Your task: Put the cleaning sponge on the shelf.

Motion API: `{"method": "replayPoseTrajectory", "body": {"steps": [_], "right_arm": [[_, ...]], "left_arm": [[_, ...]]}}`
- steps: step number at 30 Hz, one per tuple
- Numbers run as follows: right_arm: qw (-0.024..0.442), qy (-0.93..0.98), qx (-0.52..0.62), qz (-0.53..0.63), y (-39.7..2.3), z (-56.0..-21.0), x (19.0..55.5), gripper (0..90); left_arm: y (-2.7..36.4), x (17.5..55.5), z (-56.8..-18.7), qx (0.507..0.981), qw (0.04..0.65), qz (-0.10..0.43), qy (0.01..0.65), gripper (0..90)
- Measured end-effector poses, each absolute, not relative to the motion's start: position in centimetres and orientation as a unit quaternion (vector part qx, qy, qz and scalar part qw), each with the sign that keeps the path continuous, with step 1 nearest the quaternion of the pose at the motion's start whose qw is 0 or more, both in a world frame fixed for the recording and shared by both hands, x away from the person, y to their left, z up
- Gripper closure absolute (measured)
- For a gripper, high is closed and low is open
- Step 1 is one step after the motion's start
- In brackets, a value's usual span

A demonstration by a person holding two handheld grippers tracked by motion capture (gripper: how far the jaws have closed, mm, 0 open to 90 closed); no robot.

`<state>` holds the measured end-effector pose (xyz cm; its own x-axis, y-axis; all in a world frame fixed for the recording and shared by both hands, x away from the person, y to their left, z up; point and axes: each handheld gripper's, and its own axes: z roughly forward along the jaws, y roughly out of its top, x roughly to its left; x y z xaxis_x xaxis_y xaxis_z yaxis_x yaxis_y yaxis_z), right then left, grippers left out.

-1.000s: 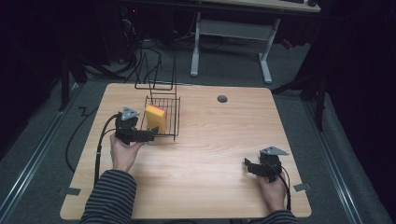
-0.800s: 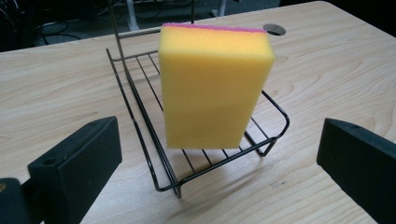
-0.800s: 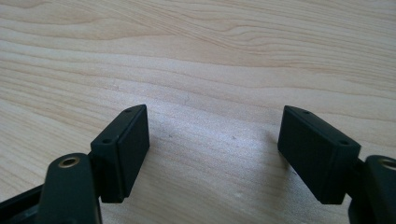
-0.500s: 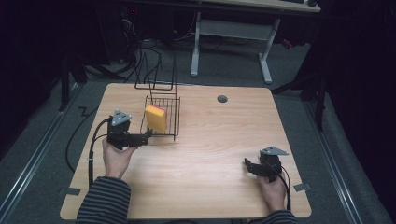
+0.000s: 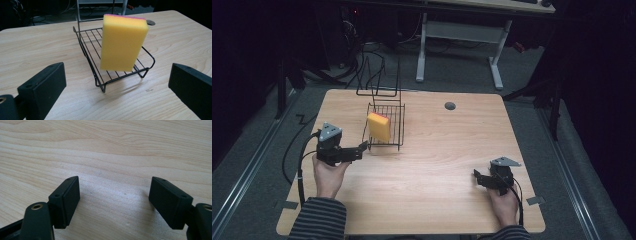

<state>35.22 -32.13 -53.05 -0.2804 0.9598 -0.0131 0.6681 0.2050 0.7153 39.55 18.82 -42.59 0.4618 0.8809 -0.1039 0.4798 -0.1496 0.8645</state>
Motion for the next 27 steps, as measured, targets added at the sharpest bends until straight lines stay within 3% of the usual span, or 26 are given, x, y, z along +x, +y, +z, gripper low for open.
{"method": "replayPoseTrajectory", "body": {"steps": [27], "right_arm": [[0.239,0.739,0.55,0.306,-32.1,-53.1,35.2,25.2]], "left_arm": [[21.7,35.9,-44.1,0.705,0.454,0.227,0.496,3.2]]}}
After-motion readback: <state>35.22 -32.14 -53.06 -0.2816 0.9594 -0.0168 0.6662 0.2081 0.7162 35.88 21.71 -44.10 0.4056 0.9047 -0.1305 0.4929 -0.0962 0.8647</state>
